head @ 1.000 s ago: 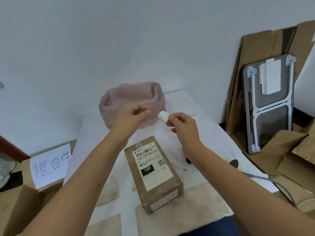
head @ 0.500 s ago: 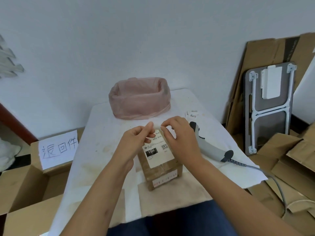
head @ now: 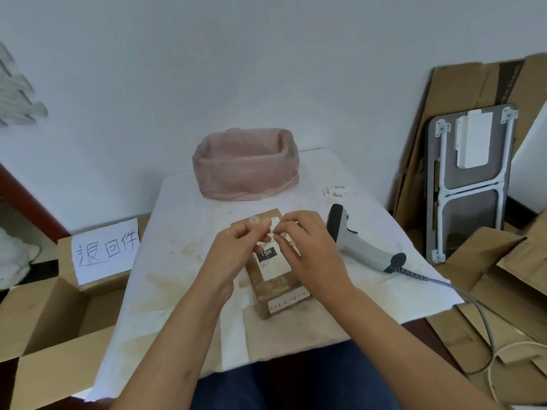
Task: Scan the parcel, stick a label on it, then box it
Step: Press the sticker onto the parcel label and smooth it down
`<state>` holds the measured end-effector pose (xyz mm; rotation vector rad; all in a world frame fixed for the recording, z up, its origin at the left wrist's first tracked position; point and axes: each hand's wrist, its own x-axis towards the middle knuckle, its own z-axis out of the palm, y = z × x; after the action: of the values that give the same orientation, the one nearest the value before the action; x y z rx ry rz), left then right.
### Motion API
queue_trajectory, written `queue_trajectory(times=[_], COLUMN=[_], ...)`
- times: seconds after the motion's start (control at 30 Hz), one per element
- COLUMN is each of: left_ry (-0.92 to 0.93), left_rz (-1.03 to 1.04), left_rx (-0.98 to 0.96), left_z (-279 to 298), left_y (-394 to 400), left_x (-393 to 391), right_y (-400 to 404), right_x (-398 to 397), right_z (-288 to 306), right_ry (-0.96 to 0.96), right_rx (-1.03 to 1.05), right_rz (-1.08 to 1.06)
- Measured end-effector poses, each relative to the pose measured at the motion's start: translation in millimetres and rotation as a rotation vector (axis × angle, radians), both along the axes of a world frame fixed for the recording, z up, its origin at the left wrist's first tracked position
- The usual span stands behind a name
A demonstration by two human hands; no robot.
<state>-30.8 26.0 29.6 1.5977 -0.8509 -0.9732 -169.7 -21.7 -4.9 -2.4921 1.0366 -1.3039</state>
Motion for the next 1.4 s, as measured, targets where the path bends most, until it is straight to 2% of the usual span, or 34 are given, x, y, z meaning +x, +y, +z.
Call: queue_trajectory(times=[0.2,0.47,0.6,0.9,1.17,1.4], left_ry=[-0.041,-0.133,-0.152,-0.199,-0.545,-0.673], left_rz=[0.015,0.041,0.024,0.031,0.121,0.071], left_rx=[0.002,-0.030,-0.027,0.029,0.112,0.138], left_z=[-7.6,-13.3,-13.5,-17.1,-25.2,-32.7], left_y=[-1.2,1.3,2.5,4.7,-6.8,-19.3], left_x=[1.9,5.3,4.8,7.7,9.2,7.8], right_y=[2.2,-6.2,-7.1,-12.2,-33.7,-39.8], right_x=[1.4,-2.7,-1.3,0.9,8.5,5.2], right_z=[-4.3,-5.9,-0.7,-0.8,2.8,-2.6], right_ry=[0.013,-0.160,-0.123,-0.173,-0.062,0.007], right_rx=[0.037,0.320,0.414,0.643,0.697,0.675], right_rz=[0.009,-0.006,-0.002,0.020,0.068,0.050])
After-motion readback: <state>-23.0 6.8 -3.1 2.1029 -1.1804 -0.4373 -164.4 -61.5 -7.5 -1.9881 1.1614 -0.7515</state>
